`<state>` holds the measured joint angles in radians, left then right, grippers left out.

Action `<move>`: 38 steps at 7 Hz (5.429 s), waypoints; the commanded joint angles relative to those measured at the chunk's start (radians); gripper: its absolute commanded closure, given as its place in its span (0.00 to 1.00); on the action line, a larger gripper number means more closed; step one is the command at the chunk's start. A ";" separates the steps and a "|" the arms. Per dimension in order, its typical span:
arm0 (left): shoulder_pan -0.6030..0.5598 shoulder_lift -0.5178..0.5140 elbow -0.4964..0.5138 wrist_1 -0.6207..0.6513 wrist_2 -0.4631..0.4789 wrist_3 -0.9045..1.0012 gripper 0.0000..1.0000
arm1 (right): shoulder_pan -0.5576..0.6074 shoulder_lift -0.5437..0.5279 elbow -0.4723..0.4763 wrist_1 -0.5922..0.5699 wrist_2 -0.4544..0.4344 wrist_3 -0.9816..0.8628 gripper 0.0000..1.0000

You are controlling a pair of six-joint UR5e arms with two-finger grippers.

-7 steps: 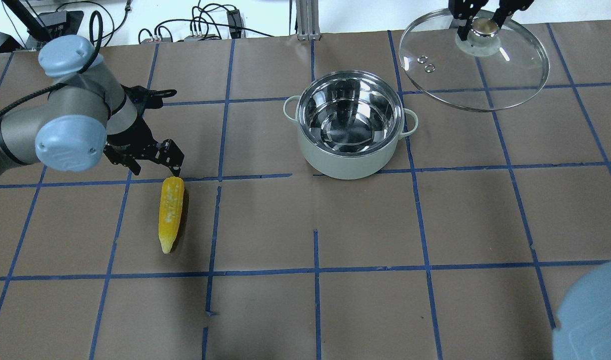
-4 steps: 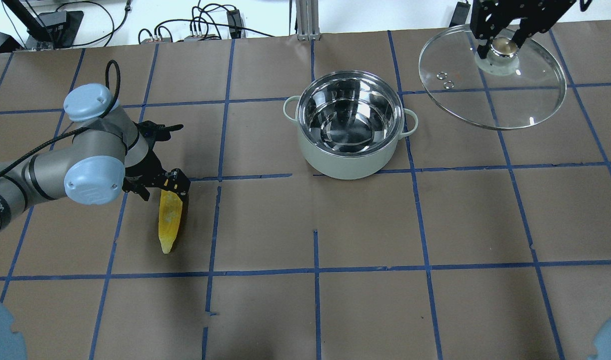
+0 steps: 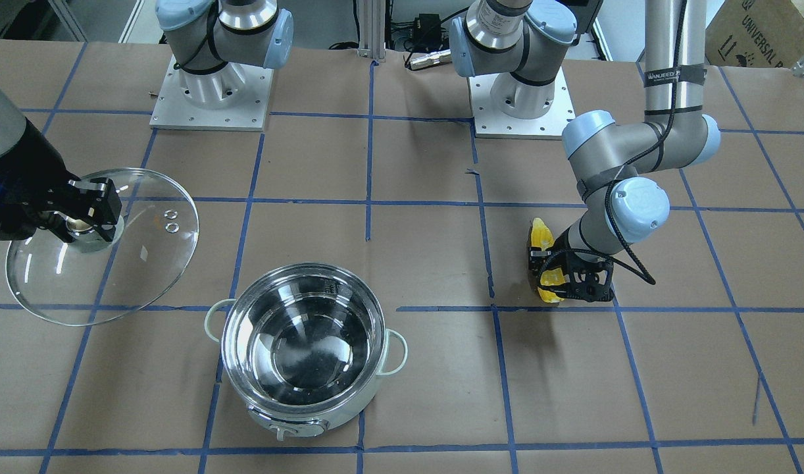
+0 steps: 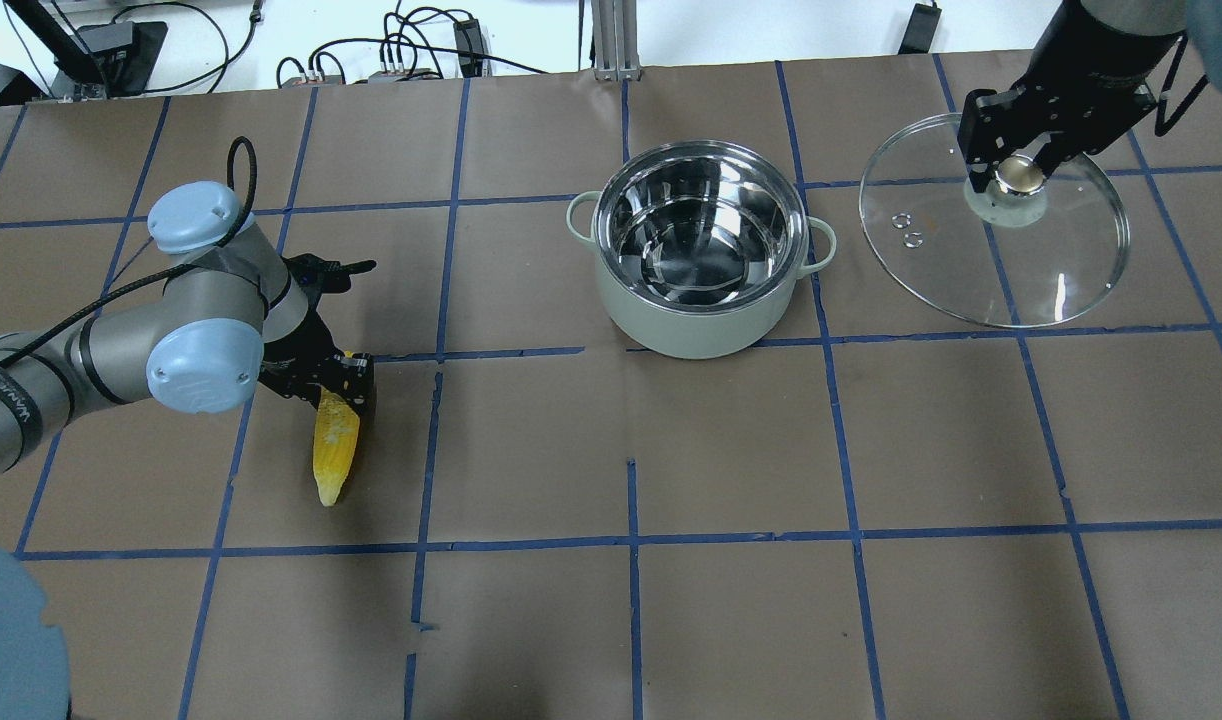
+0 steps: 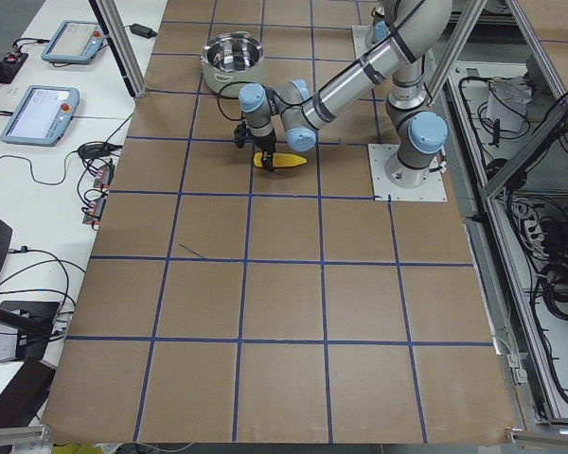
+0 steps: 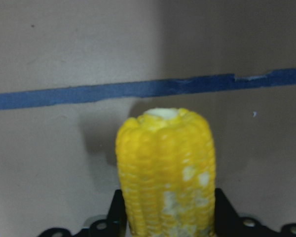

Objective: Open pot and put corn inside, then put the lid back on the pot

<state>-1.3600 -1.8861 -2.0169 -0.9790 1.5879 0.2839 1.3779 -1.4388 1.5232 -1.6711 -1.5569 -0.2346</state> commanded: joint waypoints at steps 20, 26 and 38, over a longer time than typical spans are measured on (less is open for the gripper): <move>-0.485 -0.293 0.977 -0.519 -0.091 -0.506 0.00 | 0.003 -0.006 0.031 -0.022 0.006 0.006 0.95; -0.162 0.345 0.520 -0.718 -0.008 -0.147 0.00 | 0.243 0.024 0.025 -0.130 -0.009 0.323 0.94; -0.220 0.266 0.623 -0.713 -0.011 -0.181 0.00 | 0.402 0.336 -0.198 -0.168 -0.002 0.457 0.94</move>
<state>-1.5794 -1.6187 -1.3955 -1.6959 1.5758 0.1037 1.7794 -1.1220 1.3474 -1.8386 -1.5597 0.2221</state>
